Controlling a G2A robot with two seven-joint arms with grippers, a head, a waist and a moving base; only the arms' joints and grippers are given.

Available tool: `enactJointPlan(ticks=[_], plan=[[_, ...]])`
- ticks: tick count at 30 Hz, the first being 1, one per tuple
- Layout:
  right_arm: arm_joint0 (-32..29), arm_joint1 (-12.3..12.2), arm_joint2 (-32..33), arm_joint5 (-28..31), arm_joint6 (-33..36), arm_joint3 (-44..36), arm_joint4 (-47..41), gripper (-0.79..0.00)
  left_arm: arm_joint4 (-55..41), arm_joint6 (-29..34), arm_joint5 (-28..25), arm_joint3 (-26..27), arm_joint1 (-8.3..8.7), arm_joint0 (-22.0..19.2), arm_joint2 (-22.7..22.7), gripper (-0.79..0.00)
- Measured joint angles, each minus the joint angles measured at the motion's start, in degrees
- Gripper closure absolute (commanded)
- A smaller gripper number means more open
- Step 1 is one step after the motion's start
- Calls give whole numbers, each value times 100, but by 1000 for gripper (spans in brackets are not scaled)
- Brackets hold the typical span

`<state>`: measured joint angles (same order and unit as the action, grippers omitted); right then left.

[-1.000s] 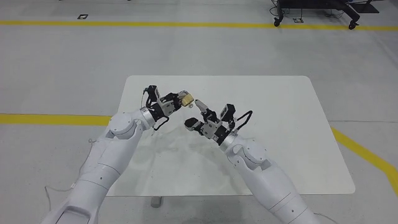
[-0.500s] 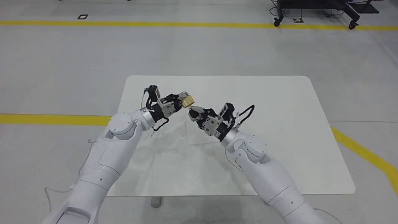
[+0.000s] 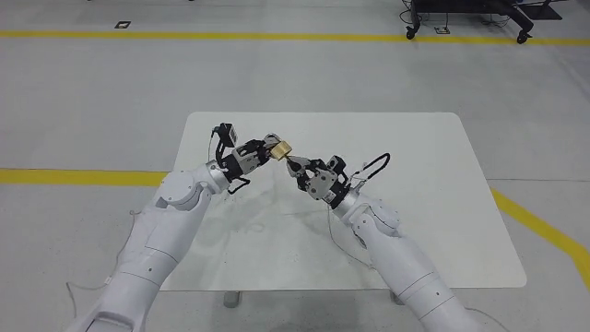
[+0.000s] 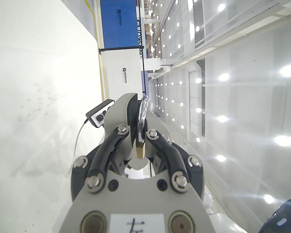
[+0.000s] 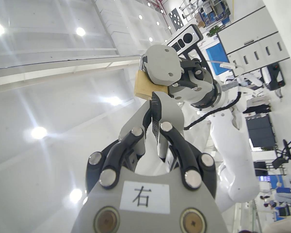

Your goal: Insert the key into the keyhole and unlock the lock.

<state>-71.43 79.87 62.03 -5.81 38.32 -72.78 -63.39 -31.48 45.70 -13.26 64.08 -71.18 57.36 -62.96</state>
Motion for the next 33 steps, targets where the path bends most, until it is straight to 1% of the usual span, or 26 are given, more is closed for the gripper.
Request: enactJointPlan(ticks=[2,3,4,6,8,11,13,14,15,16,17,18,21,24,27,33], plan=[[57,-4,55,-280,215,114,-249,0,28,1,-188,53,5,54,-35,0],[101,-8,90,-389,286,185,-315,-206,41,5,-293,88,8,92,-57,0],[123,-10,105,-416,297,219,-324,-234,51,6,-351,111,11,119,-72,0],[160,-12,100,-439,349,243,-263,-323,68,1,-398,146,15,163,-98,0],[173,-19,101,-368,380,233,-133,-369,66,-11,-354,152,16,175,-116,0],[139,-45,116,-149,427,127,209,-376,53,-26,-126,115,16,148,-128,0],[68,-84,184,112,355,-6,580,-391,98,-31,157,60,15,84,-107,0],[20,-103,227,251,289,-85,761,-416,154,-37,284,32,15,48,-90,0],[-64,-131,296,450,175,-213,1018,-459,278,-83,424,3,16,-3,-63,0],[-146,-155,362,610,71,-330,1217,-505,421,-158,475,-6,17,-36,-36,0],[-247,-181,442,781,-54,-465,1419,-690,611,-259,491,0,18,-58,4,0],[-414,-217,564,1018,-235,-677,1683,-785,887,-402,484,36,17,-66,73,0],[-905,-311,908,1463,-596,-1284,2305,-785,1480,-658,504,158,4,-56,254,0],[-1351,-371,1230,1763,-959,-1794,2757,-785,1813,-823,612,268,-26,-53,418,0],[-1300,-370,1217,1746,-927,-1737,2707,-785,1860,-925,714,345,-63,-76,519,0],[-1289,-370,1213,1741,-916,-1724,2697,-785,1812,-915,720,348,-66,-69,520,0]])
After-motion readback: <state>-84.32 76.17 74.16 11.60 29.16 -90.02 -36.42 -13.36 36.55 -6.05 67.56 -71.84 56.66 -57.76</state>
